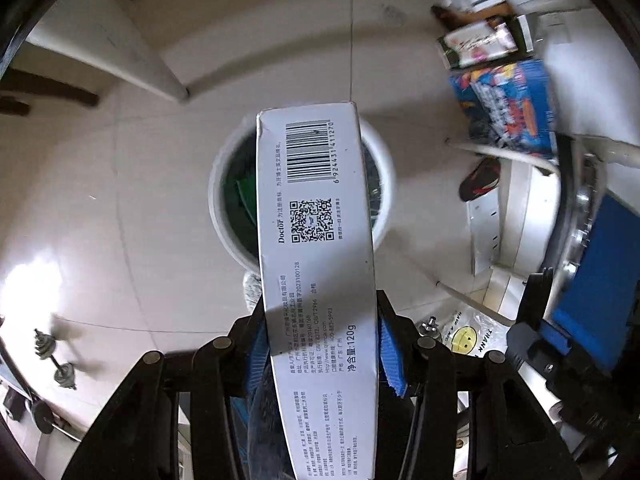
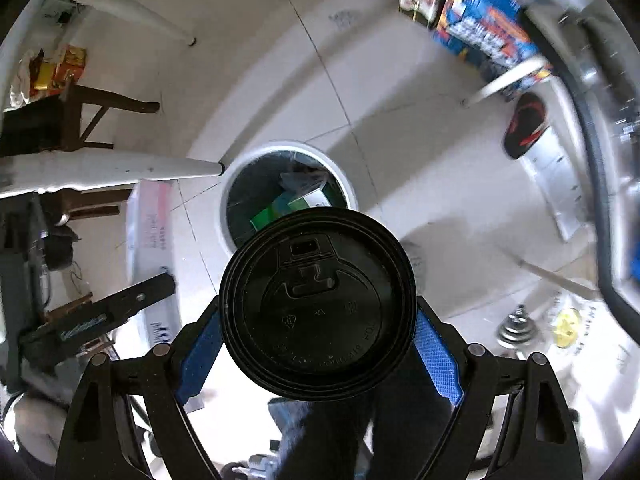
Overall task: Collect trash
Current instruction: 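Carry the Doctor box and black lid over the bin and open both tools, then raise both open tools from the bin back toward the table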
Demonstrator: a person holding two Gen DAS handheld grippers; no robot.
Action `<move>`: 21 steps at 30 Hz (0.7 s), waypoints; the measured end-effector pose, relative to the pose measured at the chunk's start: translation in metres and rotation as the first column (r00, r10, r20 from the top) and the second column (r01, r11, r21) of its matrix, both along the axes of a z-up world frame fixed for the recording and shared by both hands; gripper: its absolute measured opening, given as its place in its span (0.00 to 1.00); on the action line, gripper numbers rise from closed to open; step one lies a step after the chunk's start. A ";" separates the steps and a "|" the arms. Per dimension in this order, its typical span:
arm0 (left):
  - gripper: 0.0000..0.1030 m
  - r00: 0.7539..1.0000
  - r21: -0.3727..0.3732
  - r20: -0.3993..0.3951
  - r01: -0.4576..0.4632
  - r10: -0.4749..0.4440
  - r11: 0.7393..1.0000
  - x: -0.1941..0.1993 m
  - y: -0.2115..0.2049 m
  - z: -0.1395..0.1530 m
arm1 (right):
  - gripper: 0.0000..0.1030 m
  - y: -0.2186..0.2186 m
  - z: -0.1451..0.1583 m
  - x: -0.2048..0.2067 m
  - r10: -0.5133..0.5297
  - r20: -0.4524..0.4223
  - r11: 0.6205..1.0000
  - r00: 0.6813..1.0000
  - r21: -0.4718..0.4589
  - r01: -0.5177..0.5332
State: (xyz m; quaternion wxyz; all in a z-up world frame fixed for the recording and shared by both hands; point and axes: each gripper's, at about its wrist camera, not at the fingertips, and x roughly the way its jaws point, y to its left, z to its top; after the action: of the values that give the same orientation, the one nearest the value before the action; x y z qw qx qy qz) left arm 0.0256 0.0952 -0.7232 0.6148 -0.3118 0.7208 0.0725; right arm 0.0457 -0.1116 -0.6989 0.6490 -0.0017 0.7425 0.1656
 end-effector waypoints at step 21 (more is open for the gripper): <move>0.99 0.999 0.289 0.028 -0.038 0.031 0.956 -0.031 0.030 -0.031 | 1.00 0.049 -0.108 0.010 0.128 0.002 0.991 0.992 -0.049 -0.128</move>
State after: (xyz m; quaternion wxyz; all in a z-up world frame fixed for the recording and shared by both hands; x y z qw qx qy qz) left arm -0.0052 0.1247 -0.7545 0.6608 -0.2318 0.6896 0.1844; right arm 0.0555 -0.0625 -0.8069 0.6388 -0.0656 0.7429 0.1889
